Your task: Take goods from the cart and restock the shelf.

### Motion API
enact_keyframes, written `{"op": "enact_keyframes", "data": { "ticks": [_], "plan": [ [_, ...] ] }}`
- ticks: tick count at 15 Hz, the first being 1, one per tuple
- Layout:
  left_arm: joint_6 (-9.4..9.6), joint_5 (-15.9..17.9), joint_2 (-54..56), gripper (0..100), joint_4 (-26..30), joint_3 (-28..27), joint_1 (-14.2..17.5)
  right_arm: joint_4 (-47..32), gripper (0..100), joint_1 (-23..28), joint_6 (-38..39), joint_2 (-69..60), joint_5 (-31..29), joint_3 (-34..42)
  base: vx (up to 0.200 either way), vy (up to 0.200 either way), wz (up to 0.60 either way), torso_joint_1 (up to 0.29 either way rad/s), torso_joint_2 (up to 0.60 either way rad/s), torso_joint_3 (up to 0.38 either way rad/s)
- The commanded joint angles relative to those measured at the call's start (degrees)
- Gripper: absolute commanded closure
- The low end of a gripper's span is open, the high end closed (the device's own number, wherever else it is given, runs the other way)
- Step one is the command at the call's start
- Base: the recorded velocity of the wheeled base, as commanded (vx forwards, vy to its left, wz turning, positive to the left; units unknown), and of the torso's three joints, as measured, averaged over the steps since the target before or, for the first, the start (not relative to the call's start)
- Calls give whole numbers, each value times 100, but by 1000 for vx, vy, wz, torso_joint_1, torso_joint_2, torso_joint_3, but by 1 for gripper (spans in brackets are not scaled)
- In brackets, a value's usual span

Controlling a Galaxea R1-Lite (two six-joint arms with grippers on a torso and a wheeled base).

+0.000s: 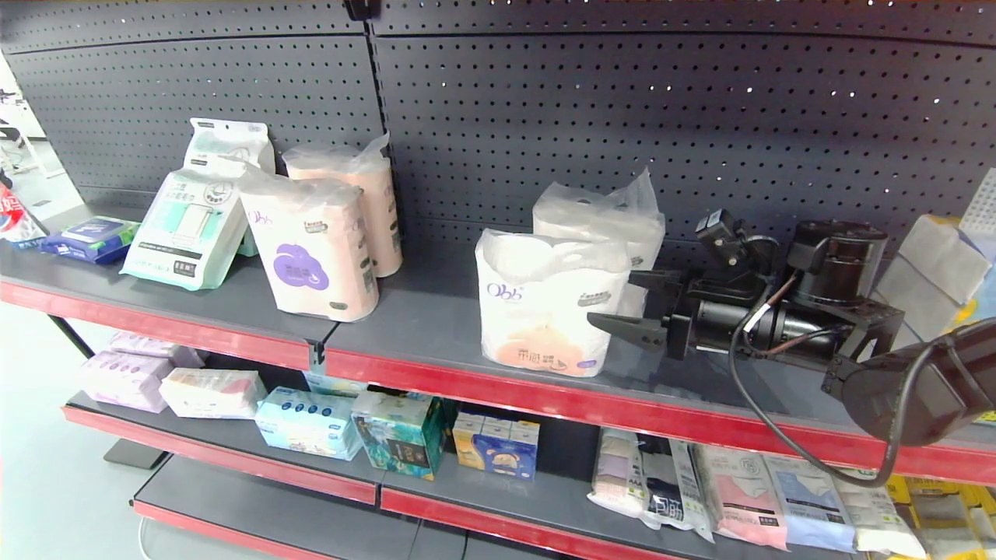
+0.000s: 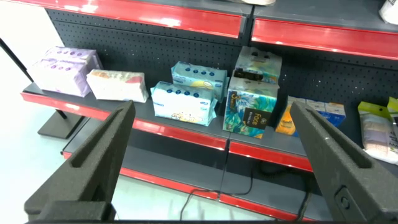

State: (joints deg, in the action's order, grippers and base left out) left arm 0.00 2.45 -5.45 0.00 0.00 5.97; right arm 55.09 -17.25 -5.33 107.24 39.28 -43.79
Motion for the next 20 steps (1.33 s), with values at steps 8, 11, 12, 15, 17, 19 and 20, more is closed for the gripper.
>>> {"op": "enact_keyframes", "data": {
  "ticks": [8, 11, 12, 15, 17, 19, 20],
  "plan": [
    [0, 1, -9, 0, 0, 0, 0, 2, 0, -209, 5, 130, -157, -183, 0, 0, 0, 0, 0, 0],
    [0, 1, -9, 0, 0, 0, 9, 2, 0, -253, -3, 157, -175, -209, 0, 0, 0, 0, 0, 0],
    [0, 1, -9, 0, 0, 0, 0, 2, 0, -253, -3, 174, -175, -209, 0, 0, 0, 0, 0, 0],
    [0, 1, -9, 0, 0, 0, 9, 2, 0, -305, -21, 245, -201, -218, 0, 0, 0, 0, 0, 0],
    [0, 1, -9, 0, 0, 0, 0, 2, 0, -376, -12, 315, -324, -271, 0, 0, 0, 0, 0, 0],
    [0, 1, -9, 0, 0, 0, 0, 2, 0, -411, -12, 350, -368, -314, 0, 0, 0, 0, 0, 0],
    [0, 1, -9, 0, 0, 0, 0, 2, 0, -411, -12, 368, -368, -323, 0, 0, 0, 0, 0, 0]
  ]
}}
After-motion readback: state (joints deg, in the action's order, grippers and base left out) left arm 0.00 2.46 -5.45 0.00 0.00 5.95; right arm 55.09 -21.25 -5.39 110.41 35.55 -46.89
